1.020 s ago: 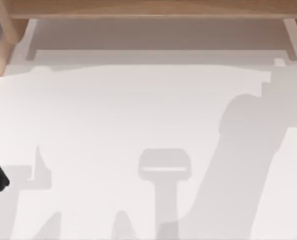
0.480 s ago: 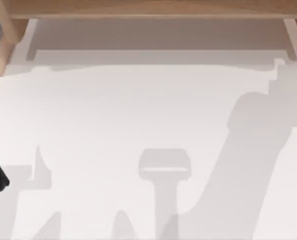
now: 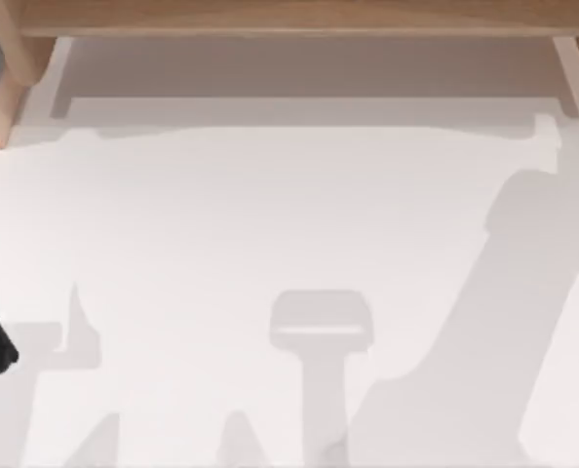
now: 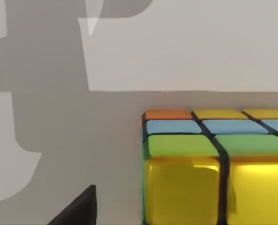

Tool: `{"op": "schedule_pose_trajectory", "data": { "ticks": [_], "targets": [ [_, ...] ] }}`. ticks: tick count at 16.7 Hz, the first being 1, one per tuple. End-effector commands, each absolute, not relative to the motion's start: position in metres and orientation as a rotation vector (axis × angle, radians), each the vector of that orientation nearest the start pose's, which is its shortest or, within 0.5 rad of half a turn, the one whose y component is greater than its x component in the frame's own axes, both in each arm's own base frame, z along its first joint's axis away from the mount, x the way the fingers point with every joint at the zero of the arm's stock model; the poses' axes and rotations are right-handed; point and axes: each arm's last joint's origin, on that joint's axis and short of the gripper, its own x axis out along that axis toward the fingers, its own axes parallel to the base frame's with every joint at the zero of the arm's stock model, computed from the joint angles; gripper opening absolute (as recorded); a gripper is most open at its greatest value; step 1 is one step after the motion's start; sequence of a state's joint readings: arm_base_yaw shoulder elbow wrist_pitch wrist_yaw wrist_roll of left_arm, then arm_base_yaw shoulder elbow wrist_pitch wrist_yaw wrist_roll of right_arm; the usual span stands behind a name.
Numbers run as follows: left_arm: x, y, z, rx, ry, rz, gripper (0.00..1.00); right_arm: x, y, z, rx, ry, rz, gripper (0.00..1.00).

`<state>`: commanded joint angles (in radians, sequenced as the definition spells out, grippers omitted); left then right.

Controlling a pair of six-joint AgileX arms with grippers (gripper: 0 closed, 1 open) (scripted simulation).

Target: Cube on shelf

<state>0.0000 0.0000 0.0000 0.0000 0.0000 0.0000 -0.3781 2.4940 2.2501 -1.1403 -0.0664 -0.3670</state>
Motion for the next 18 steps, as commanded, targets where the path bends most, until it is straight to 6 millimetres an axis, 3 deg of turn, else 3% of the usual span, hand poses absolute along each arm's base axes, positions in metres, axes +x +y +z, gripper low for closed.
{"op": "schedule_pose_trajectory", "data": {
  "ticks": [13, 18],
  "targets": [
    [0.1057, -0.0012, 0.1600, 0.000, 0.000, 0.000, 1.00, 0.4745, -0.1789, 0.1612, -0.007, 1.371, 0.009, 0.02],
    [0.1057, -0.0012, 0.1600, 0.000, 0.000, 0.000, 1.00, 0.4745, -0.1789, 0.1612, -0.007, 1.371, 0.009, 0.00]
  ]
}}
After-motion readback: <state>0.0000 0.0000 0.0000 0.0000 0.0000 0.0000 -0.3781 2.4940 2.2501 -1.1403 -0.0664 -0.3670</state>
